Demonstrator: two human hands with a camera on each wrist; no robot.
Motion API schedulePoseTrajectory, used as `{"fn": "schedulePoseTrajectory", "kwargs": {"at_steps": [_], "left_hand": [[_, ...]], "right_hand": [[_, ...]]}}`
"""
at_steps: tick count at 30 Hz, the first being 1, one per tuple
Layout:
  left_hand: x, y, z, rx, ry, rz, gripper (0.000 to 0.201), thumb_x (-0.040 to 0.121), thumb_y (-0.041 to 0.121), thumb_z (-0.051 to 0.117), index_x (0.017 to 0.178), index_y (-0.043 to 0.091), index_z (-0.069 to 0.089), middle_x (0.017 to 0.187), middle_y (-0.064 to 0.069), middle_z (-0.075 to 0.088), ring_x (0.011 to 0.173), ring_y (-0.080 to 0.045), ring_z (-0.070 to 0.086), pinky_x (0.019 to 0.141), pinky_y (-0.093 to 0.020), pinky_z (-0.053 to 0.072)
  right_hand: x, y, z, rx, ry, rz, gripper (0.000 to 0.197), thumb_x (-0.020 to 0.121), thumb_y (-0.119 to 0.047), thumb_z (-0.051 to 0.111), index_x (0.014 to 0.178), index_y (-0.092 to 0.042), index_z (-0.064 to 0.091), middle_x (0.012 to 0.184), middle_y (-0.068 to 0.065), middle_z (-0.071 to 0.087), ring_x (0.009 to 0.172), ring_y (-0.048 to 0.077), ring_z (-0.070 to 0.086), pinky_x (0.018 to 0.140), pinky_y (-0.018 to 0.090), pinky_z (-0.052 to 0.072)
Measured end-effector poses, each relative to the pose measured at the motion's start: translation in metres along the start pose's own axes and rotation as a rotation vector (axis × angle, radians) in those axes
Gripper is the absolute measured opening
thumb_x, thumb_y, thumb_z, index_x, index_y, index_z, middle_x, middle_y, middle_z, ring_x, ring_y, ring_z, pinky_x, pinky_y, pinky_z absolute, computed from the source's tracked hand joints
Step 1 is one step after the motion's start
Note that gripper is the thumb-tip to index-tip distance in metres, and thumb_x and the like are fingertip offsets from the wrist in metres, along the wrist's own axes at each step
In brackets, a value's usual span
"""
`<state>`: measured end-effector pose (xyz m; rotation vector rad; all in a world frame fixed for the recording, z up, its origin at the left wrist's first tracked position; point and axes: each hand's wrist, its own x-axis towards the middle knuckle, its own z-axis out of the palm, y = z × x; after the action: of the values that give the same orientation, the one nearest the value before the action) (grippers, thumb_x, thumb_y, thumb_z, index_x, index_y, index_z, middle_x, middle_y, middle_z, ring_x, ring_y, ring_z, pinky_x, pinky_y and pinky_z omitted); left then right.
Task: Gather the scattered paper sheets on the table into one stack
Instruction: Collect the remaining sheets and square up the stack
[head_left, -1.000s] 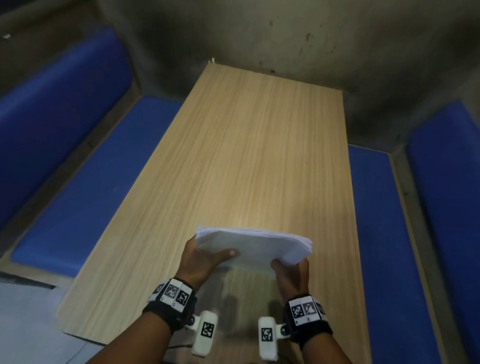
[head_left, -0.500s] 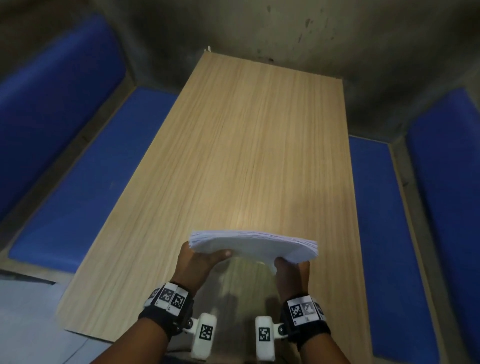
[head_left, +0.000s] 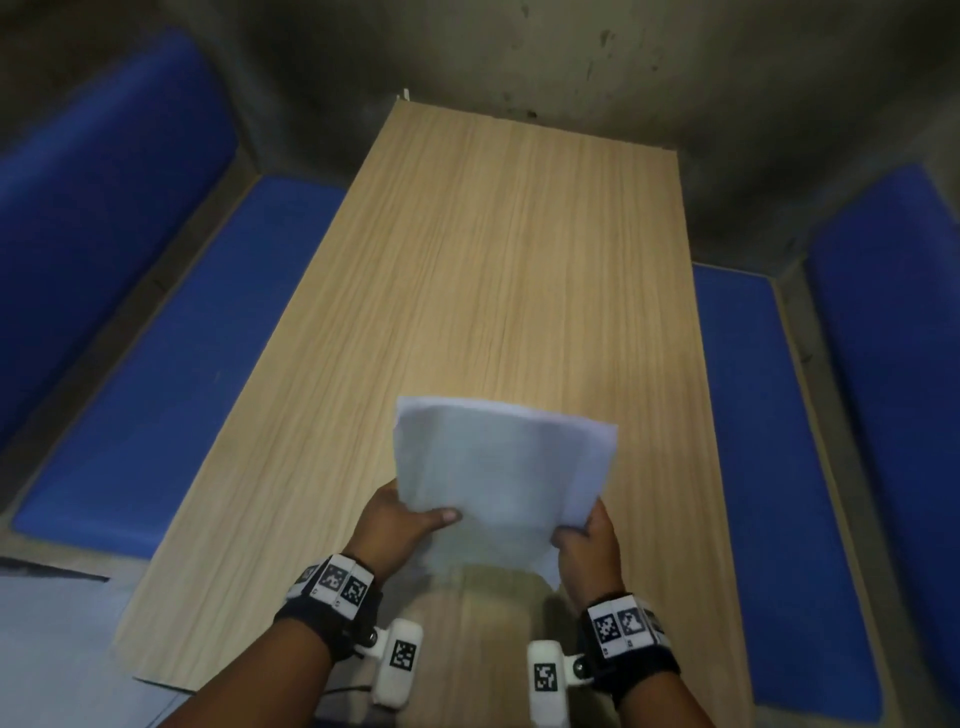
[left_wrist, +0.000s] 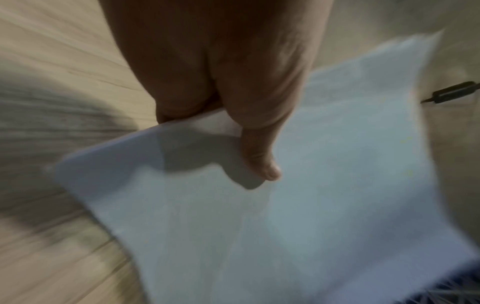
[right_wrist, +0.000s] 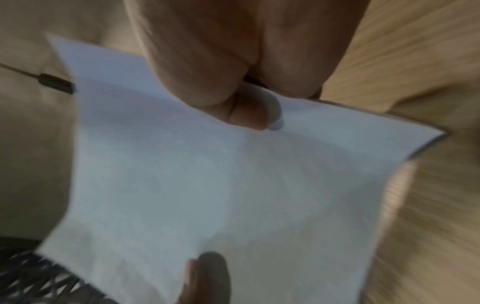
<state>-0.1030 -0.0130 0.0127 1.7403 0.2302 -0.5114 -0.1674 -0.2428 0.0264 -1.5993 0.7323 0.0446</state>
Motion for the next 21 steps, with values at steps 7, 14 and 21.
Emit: {"fn": "schedulePoseTrajectory", "kwargs": {"at_steps": [7, 14, 21], "left_hand": [[0.017, -0.026, 0.0, 0.191, -0.059, -0.085, 0.051, 0.07, 0.03, 0.083, 0.117, 0.022, 0.067, 0.109, 0.004, 0.075, 0.095, -0.017, 0.071, 0.087, -0.042, 0.058], [0.023, -0.045, 0.004, 0.435, 0.001, -0.155, 0.05, 0.072, 0.031, 0.086, 0.111, 0.014, 0.06, 0.104, -0.001, 0.069, 0.09, -0.02, 0.065, 0.067, -0.027, 0.048], [0.011, -0.047, -0.009, 0.467, 0.101, -0.062, 0.027, 0.094, 0.017, 0.059, 0.12, 0.019, 0.068, 0.101, 0.003, 0.072, 0.094, -0.018, 0.067, 0.078, -0.022, 0.044]], "right_hand": [[0.013, 0.03, 0.01, -0.267, 0.022, 0.205, 0.046, 0.084, 0.012, 0.041, 0.118, -0.019, 0.043, 0.103, 0.006, 0.061, 0.08, 0.013, 0.056, 0.075, 0.032, 0.048], [0.006, 0.046, 0.016, -0.363, 0.03, 0.186, 0.05, 0.084, 0.013, 0.049, 0.127, -0.011, 0.041, 0.114, 0.01, 0.062, 0.091, 0.02, 0.058, 0.069, 0.015, 0.046], [0.004, 0.06, 0.007, -0.517, 0.111, 0.134, 0.027, 0.094, -0.005, 0.05, 0.119, -0.01, 0.06, 0.115, 0.01, 0.065, 0.096, 0.02, 0.058, 0.083, 0.023, 0.043]]}}
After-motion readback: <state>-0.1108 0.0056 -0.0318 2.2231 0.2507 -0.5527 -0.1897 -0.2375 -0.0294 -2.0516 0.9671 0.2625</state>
